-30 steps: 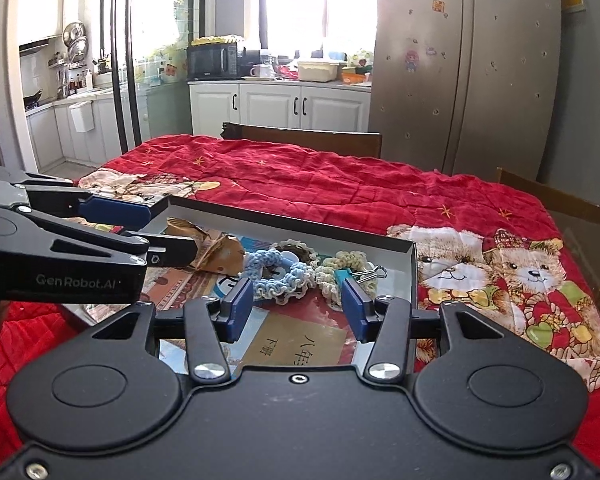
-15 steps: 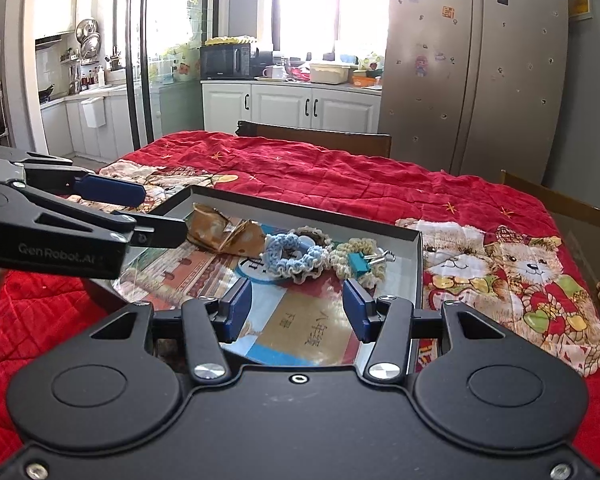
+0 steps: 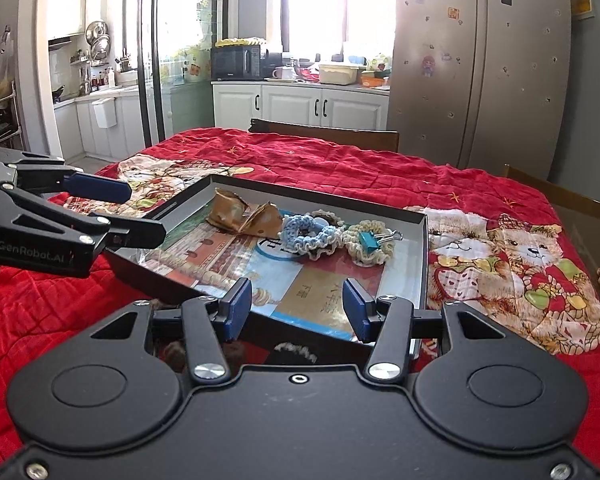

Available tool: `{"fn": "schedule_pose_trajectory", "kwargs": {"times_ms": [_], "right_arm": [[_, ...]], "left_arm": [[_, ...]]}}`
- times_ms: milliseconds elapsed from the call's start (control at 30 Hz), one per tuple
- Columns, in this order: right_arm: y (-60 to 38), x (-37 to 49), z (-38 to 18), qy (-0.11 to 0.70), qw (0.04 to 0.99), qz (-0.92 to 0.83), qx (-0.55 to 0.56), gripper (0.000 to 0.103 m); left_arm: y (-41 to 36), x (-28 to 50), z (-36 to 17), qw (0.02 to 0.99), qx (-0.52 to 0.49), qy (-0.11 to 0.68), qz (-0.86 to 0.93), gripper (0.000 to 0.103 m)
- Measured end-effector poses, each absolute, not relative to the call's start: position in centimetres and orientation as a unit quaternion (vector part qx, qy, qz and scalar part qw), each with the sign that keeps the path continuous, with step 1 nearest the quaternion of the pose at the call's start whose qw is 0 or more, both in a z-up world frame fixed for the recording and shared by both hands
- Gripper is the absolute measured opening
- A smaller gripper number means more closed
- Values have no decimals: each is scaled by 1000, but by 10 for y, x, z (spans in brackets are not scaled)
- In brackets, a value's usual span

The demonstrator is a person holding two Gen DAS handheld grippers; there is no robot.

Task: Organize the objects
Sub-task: 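Withdraw both open tools from the box, then move left tool to blue binder clip while right tool reaches black-white scrunchie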

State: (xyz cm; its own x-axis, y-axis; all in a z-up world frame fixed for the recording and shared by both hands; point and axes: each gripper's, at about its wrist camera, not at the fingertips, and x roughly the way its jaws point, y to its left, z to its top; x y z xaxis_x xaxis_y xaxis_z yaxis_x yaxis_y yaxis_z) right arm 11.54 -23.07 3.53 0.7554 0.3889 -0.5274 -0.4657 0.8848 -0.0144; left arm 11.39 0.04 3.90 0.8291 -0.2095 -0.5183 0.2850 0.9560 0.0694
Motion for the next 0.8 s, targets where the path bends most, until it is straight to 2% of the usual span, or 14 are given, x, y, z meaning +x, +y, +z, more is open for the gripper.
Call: {"fn": "schedule_pose_trajectory", "kwargs": {"times_ms": [800], "right_arm": [[-232, 87, -27, 293, 930, 207, -82, 56]], "left_arm": [[9, 79, -31, 924, 76, 320, -198, 76]]}}
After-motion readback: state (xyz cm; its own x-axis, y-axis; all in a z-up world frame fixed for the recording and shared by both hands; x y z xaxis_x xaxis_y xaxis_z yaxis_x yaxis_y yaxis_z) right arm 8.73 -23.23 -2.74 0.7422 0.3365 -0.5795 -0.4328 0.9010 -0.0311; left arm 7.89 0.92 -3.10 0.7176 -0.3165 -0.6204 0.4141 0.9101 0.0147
